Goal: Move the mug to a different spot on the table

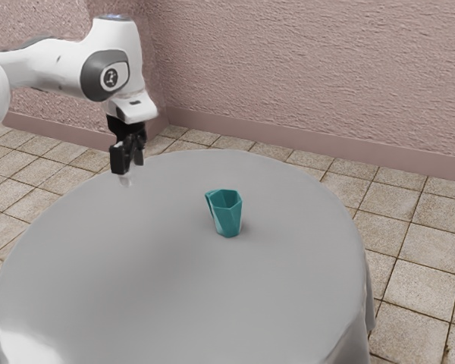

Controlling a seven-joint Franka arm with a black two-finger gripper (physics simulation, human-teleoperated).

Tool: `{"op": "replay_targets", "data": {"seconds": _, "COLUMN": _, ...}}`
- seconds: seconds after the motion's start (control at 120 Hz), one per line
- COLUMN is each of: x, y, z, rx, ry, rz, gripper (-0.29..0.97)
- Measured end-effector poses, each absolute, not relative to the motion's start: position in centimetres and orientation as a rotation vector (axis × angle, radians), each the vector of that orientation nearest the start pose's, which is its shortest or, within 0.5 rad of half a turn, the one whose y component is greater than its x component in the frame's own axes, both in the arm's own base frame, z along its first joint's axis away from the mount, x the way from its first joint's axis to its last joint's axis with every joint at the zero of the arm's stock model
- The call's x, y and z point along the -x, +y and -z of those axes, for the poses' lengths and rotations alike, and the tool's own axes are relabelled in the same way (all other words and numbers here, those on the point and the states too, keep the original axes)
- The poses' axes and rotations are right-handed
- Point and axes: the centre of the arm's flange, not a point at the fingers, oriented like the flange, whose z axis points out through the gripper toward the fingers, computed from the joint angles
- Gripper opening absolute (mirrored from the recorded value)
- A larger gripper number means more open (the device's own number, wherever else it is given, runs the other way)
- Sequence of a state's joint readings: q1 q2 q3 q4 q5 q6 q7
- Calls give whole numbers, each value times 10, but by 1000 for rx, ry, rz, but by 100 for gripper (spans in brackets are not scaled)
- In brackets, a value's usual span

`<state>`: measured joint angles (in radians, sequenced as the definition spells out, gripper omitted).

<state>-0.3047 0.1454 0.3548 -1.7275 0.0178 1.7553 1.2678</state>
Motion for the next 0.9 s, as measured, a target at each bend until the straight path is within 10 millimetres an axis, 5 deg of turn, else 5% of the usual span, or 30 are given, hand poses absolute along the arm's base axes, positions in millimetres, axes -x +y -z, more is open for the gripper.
{"op": "replay_targets", "data": {"seconds": 0.208, "x": -598, "y": 31, "z": -471, "rx": 2345, "ry": 2149, "rz": -190, "gripper": 68}}
{"op": "replay_targets", "data": {"seconds": 0.392, "x": -632, "y": 17, "z": -432, "rx": 2175, "ry": 2352, "rz": -122, "gripper": 68}}
{"op": "replay_targets", "data": {"seconds": 0.667, "x": -653, "y": 11, "z": -411, "rx": 2052, "ry": 2495, "rz": 88, "gripper": 68}}
{"op": "replay_targets", "data": {"seconds": 0.9, "x": -699, "y": -4, "z": -393, "rx": 1942, "ry": 2557, "rz": 60, "gripper": 68}}
